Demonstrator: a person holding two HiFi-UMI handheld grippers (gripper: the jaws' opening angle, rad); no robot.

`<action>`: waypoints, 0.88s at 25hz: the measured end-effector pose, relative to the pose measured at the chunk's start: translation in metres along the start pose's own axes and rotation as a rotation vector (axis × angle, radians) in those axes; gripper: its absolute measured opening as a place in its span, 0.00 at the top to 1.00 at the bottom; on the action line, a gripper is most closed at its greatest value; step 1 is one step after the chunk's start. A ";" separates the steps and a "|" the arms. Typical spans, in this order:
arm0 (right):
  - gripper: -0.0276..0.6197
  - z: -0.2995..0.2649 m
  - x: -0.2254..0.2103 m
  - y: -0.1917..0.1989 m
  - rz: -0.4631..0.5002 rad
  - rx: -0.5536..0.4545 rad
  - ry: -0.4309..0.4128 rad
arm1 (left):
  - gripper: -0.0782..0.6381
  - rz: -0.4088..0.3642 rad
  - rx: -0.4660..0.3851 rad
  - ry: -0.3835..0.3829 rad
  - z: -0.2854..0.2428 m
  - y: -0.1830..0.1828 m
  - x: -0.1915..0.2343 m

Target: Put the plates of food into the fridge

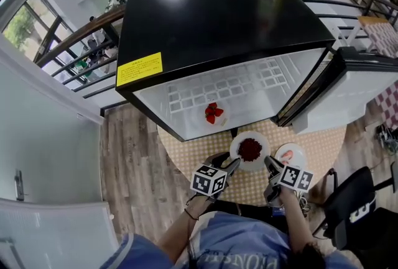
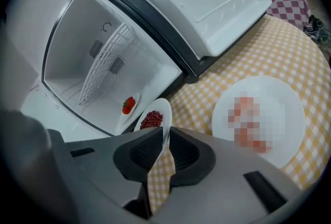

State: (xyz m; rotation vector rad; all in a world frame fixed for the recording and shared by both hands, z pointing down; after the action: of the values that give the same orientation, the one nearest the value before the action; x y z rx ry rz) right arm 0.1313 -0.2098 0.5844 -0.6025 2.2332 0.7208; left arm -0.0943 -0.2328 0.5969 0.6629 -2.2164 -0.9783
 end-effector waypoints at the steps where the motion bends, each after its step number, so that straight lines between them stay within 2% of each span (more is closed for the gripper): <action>1: 0.88 -0.001 0.005 -0.006 0.006 -0.013 -0.009 | 0.63 0.001 -0.017 -0.003 -0.001 -0.007 0.003; 8: 0.88 -0.014 0.034 -0.039 0.031 -0.071 -0.048 | 0.63 0.014 -0.127 -0.054 -0.005 -0.055 0.023; 15: 0.88 -0.040 0.047 -0.066 0.017 -0.098 -0.054 | 0.63 0.024 -0.101 -0.107 -0.021 -0.084 0.046; 19: 0.88 -0.055 0.045 -0.072 -0.053 -0.101 -0.047 | 0.63 0.073 -0.067 -0.148 -0.031 -0.092 0.055; 22: 0.89 -0.064 0.039 -0.070 -0.164 -0.109 -0.049 | 0.63 0.099 -0.049 -0.170 -0.037 -0.097 0.061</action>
State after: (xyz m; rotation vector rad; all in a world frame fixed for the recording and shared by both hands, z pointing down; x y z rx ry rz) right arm 0.1179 -0.3107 0.5719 -0.8034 2.0816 0.7679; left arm -0.0911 -0.3478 0.5619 0.4580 -2.3399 -1.0694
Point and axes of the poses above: the fingertips, and each gripper's own axes: z backward along the fingers, x to its left, y out of its underside, the point moved 8 cm from there along z, backward along the fingers, and after that the axes turned 8 degrees about -z, right-handed, at the moved point
